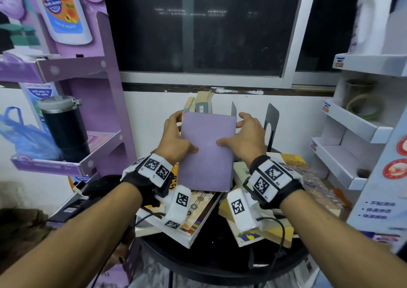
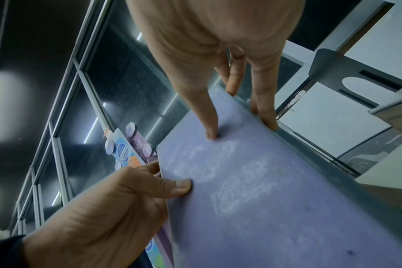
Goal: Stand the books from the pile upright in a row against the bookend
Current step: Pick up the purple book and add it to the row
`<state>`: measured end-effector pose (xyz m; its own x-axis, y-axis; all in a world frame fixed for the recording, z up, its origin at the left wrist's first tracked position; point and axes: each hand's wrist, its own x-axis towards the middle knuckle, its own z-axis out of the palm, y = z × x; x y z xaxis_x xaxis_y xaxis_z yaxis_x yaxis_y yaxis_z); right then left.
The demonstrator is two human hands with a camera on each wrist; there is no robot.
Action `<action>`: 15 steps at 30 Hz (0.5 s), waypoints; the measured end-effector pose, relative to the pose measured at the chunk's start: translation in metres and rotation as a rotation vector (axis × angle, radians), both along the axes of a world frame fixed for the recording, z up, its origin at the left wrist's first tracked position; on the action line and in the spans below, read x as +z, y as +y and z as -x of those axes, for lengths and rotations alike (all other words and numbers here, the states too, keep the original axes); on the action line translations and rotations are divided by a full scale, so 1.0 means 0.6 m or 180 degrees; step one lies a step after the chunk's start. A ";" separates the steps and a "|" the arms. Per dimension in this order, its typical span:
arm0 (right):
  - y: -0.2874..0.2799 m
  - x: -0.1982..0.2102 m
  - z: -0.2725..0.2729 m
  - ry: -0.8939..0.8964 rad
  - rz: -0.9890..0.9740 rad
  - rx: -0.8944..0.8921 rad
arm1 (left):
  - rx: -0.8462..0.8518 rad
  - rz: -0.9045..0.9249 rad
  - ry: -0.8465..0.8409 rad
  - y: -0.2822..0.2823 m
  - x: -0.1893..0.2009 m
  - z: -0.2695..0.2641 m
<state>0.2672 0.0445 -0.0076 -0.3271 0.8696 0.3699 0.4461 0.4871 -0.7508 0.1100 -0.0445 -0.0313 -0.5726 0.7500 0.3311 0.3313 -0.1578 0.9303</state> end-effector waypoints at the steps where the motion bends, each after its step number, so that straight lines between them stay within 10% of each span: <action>1: -0.004 -0.001 0.002 0.0002 -0.0012 0.0010 | -0.0032 -0.0003 -0.0087 -0.003 -0.003 -0.001; 15: -0.011 -0.025 -0.019 0.0720 0.0473 0.0136 | -0.0760 -0.0532 -0.0445 -0.003 -0.009 -0.030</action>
<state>0.2785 0.0379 -0.0227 -0.2883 0.9070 0.3070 0.2404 0.3789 -0.8937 0.1278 -0.0466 -0.0369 -0.4356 0.8105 0.3915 0.1373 -0.3700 0.9188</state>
